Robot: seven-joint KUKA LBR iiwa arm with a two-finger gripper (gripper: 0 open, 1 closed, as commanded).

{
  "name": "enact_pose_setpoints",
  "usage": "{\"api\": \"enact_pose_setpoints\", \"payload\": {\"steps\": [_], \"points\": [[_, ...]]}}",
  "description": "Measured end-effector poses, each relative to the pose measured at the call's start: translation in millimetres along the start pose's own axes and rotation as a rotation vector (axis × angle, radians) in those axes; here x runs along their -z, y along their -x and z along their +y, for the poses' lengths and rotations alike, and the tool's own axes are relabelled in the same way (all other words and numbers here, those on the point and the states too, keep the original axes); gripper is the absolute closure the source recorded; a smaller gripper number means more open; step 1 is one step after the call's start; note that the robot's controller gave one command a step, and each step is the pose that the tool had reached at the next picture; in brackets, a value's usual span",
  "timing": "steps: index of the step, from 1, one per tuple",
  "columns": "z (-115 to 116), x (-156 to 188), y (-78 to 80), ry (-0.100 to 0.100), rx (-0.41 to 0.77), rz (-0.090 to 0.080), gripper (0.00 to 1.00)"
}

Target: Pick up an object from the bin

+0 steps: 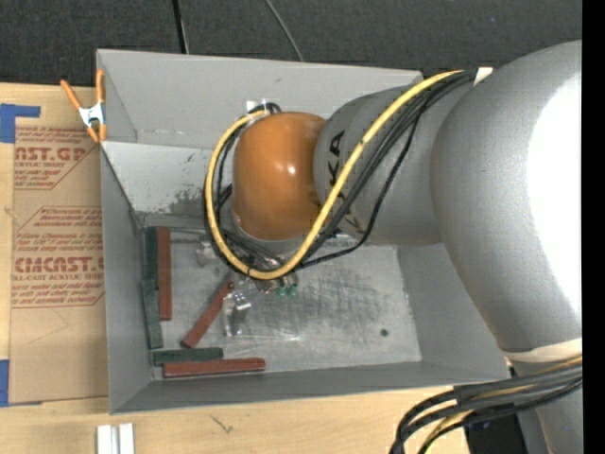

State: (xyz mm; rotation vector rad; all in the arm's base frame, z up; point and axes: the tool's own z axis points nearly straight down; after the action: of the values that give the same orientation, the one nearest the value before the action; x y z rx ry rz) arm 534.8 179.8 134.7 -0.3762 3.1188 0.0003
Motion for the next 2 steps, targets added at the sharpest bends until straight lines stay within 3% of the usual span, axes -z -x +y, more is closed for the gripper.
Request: {"api": "enact_pose_setpoints", "payload": {"steps": [1, 2], "points": [[-5.5, -62.1, 17.9, 0.001, 0.079, 0.003, 1.00], [-5.4, -62.1, 17.9, 0.001, 0.079, 0.003, 1.00]]}}
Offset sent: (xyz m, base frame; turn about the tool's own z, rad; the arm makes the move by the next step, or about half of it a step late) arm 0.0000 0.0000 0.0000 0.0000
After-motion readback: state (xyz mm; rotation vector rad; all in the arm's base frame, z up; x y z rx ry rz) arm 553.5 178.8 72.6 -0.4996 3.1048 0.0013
